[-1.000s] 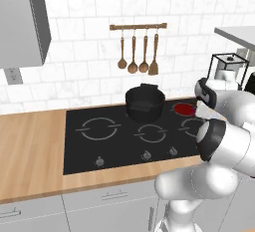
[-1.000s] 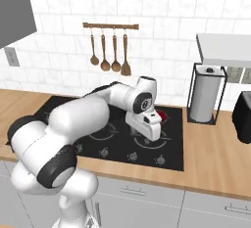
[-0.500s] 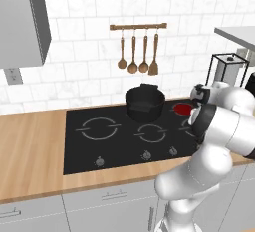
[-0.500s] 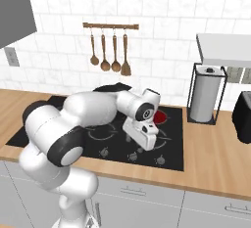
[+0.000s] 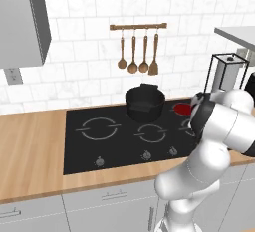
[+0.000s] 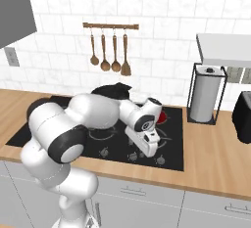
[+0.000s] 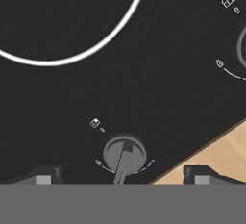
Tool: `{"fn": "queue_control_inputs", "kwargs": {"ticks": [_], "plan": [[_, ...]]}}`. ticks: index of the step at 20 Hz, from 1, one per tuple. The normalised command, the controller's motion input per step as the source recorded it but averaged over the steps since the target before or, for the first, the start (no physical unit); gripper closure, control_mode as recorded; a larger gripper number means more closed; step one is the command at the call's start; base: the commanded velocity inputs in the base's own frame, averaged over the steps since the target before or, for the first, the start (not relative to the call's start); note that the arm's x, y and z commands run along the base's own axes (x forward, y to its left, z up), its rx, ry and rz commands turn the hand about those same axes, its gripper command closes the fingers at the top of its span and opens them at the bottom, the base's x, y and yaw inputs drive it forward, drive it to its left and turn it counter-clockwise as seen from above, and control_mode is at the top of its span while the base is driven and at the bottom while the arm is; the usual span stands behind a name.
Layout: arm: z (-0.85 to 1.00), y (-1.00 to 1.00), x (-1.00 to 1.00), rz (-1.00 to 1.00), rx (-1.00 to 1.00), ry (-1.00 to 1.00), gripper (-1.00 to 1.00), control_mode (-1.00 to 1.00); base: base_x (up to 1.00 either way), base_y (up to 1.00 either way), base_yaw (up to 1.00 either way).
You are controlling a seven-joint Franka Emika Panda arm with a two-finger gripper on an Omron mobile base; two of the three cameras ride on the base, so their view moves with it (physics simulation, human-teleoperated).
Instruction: Turn off the rear right burner of the stove.
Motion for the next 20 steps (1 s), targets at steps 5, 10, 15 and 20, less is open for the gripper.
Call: {"fn": "queue_control_inputs", "kwargs": {"ticks": [5, 10, 15, 20], "plan": [[-0.37, 0.0, 0.01, -0.02, -0.01, -0.04, -1.0, -1.0, 0.0, 0.0, 0.0], [-0.08, 0.13, 0.0, 0.0, -0.02, 0.0, -1.0, -1.0, 0.0, 0.0, 0.0], [0.0, 0.02, 0.0, 0.0, -0.01, 0.01, -1.0, -1.0, 0.0, 0.0, 0.0], [0.0, 0.0, 0.0, 0.0, 0.0, 0.0, 1.0, -1.0, 0.0, 0.0, 0.0]]}}
